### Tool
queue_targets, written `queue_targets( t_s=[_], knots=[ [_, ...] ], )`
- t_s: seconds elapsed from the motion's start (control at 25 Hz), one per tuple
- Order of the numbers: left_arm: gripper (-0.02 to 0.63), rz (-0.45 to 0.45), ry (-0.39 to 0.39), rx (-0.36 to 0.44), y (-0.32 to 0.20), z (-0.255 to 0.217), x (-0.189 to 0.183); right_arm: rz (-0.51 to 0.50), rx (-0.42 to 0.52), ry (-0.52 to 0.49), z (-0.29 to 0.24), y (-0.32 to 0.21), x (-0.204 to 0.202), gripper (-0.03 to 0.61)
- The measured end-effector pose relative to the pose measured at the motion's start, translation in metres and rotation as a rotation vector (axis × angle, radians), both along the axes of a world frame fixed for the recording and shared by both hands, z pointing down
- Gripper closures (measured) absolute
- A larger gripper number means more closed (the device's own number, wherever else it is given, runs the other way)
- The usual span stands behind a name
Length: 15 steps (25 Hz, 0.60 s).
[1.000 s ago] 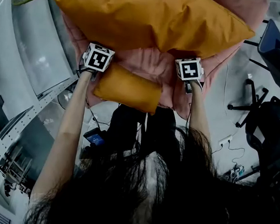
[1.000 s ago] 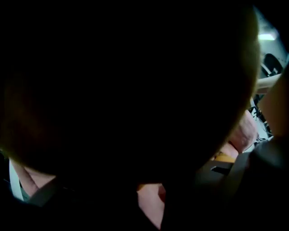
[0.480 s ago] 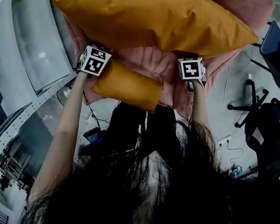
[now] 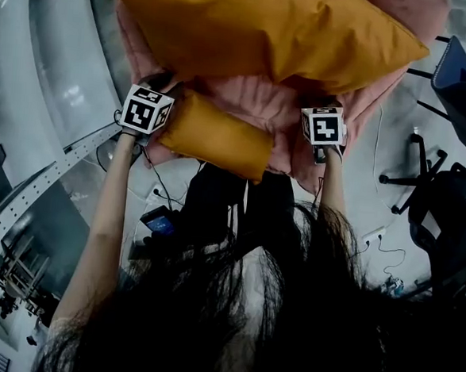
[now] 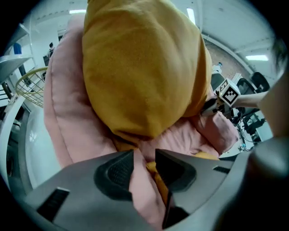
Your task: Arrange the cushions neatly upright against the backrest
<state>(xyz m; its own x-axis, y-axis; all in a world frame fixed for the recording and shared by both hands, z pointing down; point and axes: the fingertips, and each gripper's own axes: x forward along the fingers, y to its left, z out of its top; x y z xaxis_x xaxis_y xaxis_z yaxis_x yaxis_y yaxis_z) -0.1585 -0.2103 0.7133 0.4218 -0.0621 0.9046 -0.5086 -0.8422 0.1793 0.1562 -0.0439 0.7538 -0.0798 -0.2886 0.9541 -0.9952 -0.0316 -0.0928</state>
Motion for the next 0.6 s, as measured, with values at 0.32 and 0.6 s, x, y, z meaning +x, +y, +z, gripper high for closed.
queue_targets(
  t_s=[0.32,0.6],
  knots=[
    [0.430,0.037,0.016,-0.281,0.068,0.012,-0.004,0.162,0.057,-0.241,-0.018,0.045,-0.061,0.360],
    [0.307,-0.128,0.061,-0.490,0.077,0.030,0.028,0.489,-0.061,-0.513,0.030,0.095,-0.119,0.359]
  ],
)
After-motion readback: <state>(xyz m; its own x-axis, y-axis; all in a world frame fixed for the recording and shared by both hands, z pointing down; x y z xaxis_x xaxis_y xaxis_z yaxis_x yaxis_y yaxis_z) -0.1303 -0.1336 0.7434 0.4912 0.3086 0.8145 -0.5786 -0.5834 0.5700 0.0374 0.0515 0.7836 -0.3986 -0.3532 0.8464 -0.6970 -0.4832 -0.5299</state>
